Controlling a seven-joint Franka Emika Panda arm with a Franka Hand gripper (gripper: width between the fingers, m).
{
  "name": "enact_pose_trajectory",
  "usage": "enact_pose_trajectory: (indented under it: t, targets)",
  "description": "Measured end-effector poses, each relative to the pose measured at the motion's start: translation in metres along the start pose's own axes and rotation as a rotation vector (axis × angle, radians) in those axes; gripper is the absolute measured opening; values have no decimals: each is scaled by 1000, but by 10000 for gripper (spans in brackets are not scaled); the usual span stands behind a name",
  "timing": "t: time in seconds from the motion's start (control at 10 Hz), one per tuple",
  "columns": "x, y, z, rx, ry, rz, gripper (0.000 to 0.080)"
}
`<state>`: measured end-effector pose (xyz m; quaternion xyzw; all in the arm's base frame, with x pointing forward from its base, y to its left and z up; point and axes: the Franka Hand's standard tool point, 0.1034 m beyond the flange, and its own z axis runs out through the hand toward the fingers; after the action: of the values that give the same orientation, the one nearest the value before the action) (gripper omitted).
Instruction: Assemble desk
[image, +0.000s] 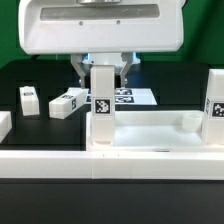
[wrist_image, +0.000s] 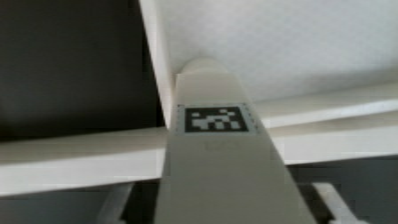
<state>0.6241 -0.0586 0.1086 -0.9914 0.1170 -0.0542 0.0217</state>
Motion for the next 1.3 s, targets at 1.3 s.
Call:
enact_pose_trajectory:
  t: [1.3]
  targets:
    - [-1, 2, 1, 16, -9, 765, 290]
